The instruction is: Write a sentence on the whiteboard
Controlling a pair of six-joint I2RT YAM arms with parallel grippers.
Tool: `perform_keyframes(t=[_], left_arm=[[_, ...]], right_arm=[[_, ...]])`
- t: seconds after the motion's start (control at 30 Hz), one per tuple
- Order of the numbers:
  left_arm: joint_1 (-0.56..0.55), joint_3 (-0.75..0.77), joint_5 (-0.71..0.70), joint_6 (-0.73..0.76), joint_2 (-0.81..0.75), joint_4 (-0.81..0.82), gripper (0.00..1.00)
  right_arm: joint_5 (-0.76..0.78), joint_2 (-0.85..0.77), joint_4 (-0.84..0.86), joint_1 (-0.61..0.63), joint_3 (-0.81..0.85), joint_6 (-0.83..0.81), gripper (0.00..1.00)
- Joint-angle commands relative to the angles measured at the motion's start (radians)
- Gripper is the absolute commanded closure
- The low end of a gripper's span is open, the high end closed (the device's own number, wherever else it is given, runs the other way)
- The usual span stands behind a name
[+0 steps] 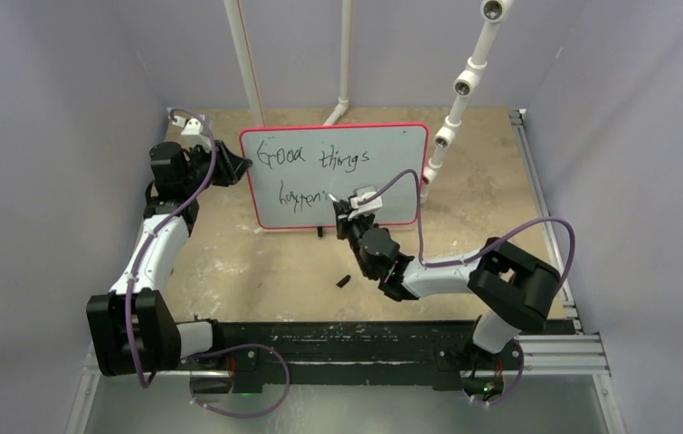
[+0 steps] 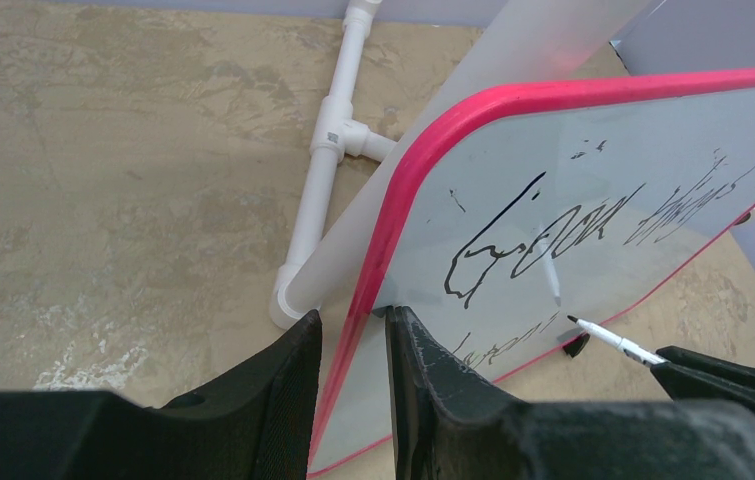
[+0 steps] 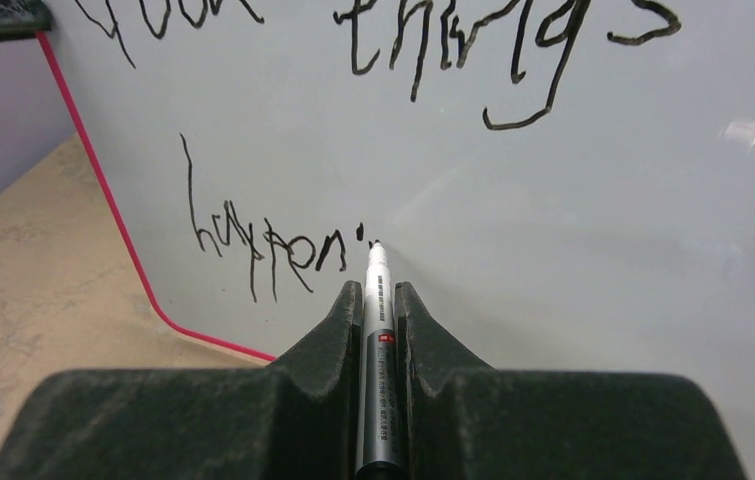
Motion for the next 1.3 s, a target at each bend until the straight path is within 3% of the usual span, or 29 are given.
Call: perform_keyframes(t=[0.0,0.53,1.27], left_arm=[[0.000,-0.011,0.014,0.001,-0.017,0.034,0.71],[0.000,-0.010,0.017,-0.002,-0.018,0.034,0.70],[-0.001,-0.011,0.017,-0.002,-0.020,0.036,0.70]], right_arm=[[0.005,0.016,-0.022,-0.002,0.021,0.026,1.00],[0.029,0.039,-0.071,-0.002,0.024,0.058,1.00],[0.090,-0.001,-0.004,-0.003,0.015,0.000,1.00]])
